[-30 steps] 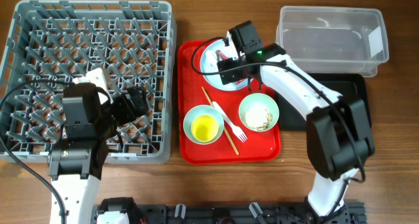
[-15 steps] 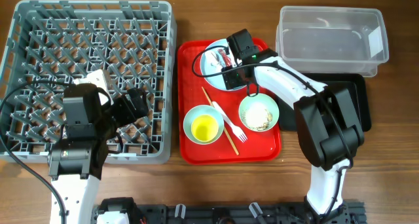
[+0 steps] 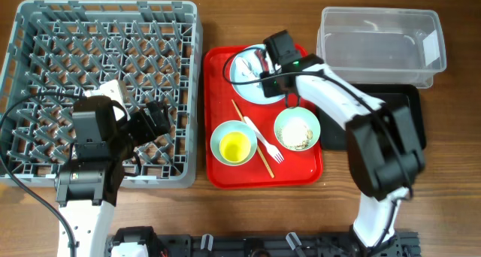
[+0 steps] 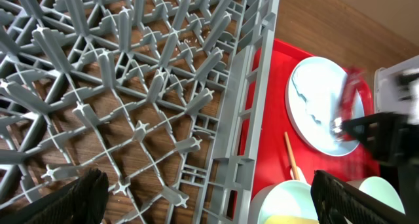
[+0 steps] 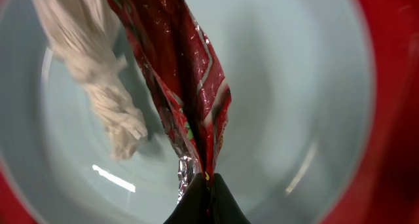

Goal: Sort waste into correct bins and load items into the dishwasher rack
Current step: 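Carry the red wrapper with the right gripper into the clear bin, then grasp the green bowl of rice with the right gripper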

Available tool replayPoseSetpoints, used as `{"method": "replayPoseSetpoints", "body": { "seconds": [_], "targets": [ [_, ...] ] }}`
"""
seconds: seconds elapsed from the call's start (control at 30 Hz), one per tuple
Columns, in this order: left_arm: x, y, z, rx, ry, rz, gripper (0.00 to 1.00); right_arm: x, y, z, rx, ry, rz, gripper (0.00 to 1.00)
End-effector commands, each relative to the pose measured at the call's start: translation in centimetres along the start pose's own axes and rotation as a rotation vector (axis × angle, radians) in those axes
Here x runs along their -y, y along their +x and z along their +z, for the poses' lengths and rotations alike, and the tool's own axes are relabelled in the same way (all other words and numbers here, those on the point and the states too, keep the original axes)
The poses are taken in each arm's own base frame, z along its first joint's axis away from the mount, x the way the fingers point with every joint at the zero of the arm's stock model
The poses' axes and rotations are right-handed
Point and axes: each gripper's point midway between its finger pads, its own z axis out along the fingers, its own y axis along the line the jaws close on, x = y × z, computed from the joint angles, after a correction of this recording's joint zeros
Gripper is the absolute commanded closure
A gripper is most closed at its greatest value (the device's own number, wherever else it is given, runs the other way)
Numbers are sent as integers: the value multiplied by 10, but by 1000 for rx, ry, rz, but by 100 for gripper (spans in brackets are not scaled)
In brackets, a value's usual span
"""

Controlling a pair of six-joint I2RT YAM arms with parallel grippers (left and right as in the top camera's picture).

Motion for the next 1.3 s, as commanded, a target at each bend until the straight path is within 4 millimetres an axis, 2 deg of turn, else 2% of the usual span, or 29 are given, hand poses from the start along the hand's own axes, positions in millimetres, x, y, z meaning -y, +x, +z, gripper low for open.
{"method": "replayPoseSetpoints", "body": {
  "seconds": [0.0,0.07,0.13,0.17,0.2,0.23,0.27,0.3,0.33,0.37,0.4,0.5,0.57,0.63,0.77,0.83,0.9,1.0,1.07,1.13,1.2,1.23,1.27],
  "targets": [
    [2,-5,-2,15,0,-3,0,55,-66,-89,270,84,246,96],
    [2,-5,-2,15,0,-3,0,106,-78,-119,362,159,406,96],
    [3,-5,-2,15,0,-3,0,148,-76,-128,388,200,524,96],
    [3,-5,-2,15,0,-3,0,170,-71,-126,384,221,585,96],
    [3,-5,-2,15,0,-3,0,183,-67,-121,375,228,622,94],
    [3,-5,-2,15,0,-3,0,196,-63,-117,365,238,650,84],
    [3,-5,-2,15,0,-3,0,210,-58,-110,352,254,670,79],
    [3,-5,-2,15,0,-3,0,216,-55,-104,342,245,681,64],
    [3,-5,-2,15,0,-3,0,214,-59,-102,347,199,683,27],
    [3,-5,-2,14,0,-3,0,211,-66,-105,369,172,652,0],
    [3,-5,-2,15,0,-3,0,201,-80,-114,407,114,542,0],
    [3,-5,-2,15,0,-3,0,164,-104,-147,496,-46,450,0],
    [3,-5,-2,15,0,-3,0,121,-108,-153,484,-161,374,0],
    [3,-5,-2,15,0,-3,0,63,-94,-136,391,-209,246,0],
    [3,-5,-2,15,0,-3,0,-6,-71,-91,282,-172,79,0],
    [3,-5,-2,15,0,-3,0,-23,-63,-71,251,-143,42,2],
    [3,-5,-2,14,0,-3,0,-32,-57,-45,228,-98,18,9],
    [3,-5,-2,14,0,-3,0,-40,-47,-13,183,-106,15,19],
    [3,-5,-2,14,0,-3,0,-47,-32,19,125,-135,15,27],
    [3,-5,-2,14,0,-3,0,-46,-16,44,74,-125,26,29],
    [3,-5,-2,14,0,-3,0,-45,-10,52,52,-120,26,31],
    [3,-5,-2,14,0,-3,0,-44,-7,54,44,-117,26,36],
    [3,-5,-2,14,0,-3,0,-44,-7,54,45,-117,26,46]
  ]
}}
